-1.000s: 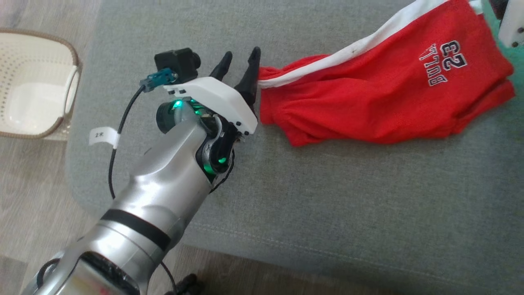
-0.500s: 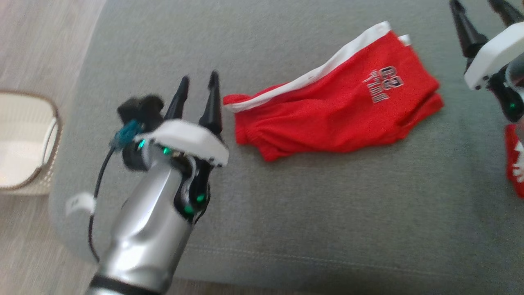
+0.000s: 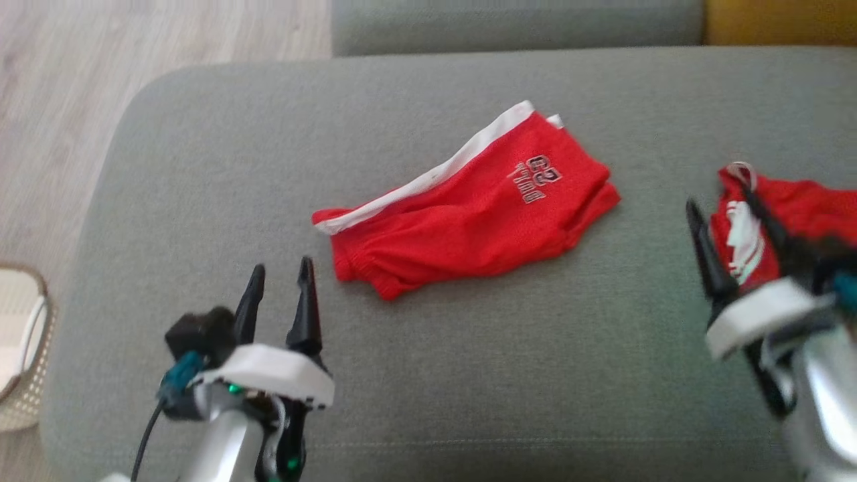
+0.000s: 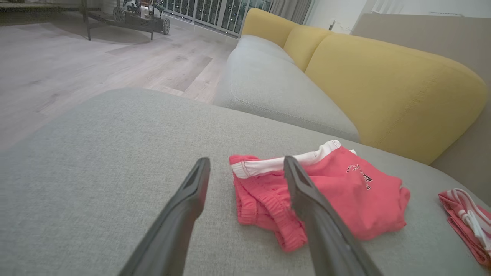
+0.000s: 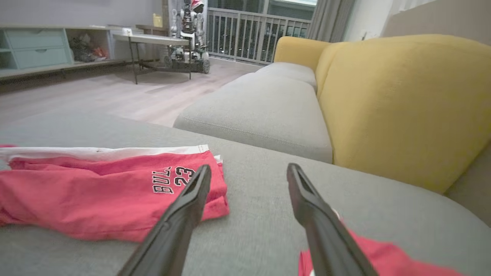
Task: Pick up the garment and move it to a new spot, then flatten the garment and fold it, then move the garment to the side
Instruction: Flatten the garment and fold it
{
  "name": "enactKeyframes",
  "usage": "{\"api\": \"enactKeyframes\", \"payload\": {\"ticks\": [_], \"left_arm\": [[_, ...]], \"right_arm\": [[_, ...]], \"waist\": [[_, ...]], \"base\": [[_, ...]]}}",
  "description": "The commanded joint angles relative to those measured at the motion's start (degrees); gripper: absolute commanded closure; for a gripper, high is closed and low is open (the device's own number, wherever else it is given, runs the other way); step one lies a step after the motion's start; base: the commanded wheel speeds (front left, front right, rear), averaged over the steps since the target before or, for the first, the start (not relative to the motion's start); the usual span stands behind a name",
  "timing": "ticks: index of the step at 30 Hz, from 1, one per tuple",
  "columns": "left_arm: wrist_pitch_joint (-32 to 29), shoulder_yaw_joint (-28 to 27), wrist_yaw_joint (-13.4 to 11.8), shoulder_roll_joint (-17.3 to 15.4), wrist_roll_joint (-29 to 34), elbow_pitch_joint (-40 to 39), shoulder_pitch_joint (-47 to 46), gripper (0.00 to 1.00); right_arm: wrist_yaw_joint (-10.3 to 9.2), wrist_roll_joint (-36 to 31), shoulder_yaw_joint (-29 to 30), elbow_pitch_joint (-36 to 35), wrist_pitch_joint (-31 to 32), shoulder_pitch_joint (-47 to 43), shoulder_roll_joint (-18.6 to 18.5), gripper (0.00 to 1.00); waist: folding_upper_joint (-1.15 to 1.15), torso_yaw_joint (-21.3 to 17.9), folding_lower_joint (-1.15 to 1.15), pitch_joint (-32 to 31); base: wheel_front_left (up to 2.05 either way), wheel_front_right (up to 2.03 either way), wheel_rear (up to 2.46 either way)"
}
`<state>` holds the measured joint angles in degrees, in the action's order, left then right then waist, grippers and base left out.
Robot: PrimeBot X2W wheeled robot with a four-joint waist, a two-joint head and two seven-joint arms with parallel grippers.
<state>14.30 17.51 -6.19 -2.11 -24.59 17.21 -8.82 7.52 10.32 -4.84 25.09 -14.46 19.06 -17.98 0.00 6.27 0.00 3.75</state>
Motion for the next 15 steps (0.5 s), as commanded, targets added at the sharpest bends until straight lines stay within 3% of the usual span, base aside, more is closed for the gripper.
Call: {"api": "enactKeyframes", "payload": {"ticks": [1, 8, 15], "left_arm": [[0.7, -2.6, 0.4, -0.8, 0.8, -2.7, -1.0, 0.0], [0.7, -3.7, 0.6, -0.8, 2.8, -6.9, 6.8, 0.0], [0.7, -2.2, -0.8, -0.8, 0.7, -8.0, 10.6, 0.0]], "right_arm": [[-0.03, -1.2, 0.9, -4.0, -0.5, -0.6, 1.3, 0.0], [-0.03, -6.3, 8.2, -13.5, -0.5, -13.0, 10.7, 0.0], [-0.03, -7.5, 9.4, -16.3, 0.8, -17.5, 13.6, 0.0]], "waist": [[0.0, -1.4, 0.0, -1.4], [0.0, -2.9, 0.0, -3.5], [0.0, -2.6, 0.0, -4.1]], "base": [[0.0, 0.0, 0.0], [0.0, 0.0, 0.0], [0.0, 0.0, 0.0]]}}
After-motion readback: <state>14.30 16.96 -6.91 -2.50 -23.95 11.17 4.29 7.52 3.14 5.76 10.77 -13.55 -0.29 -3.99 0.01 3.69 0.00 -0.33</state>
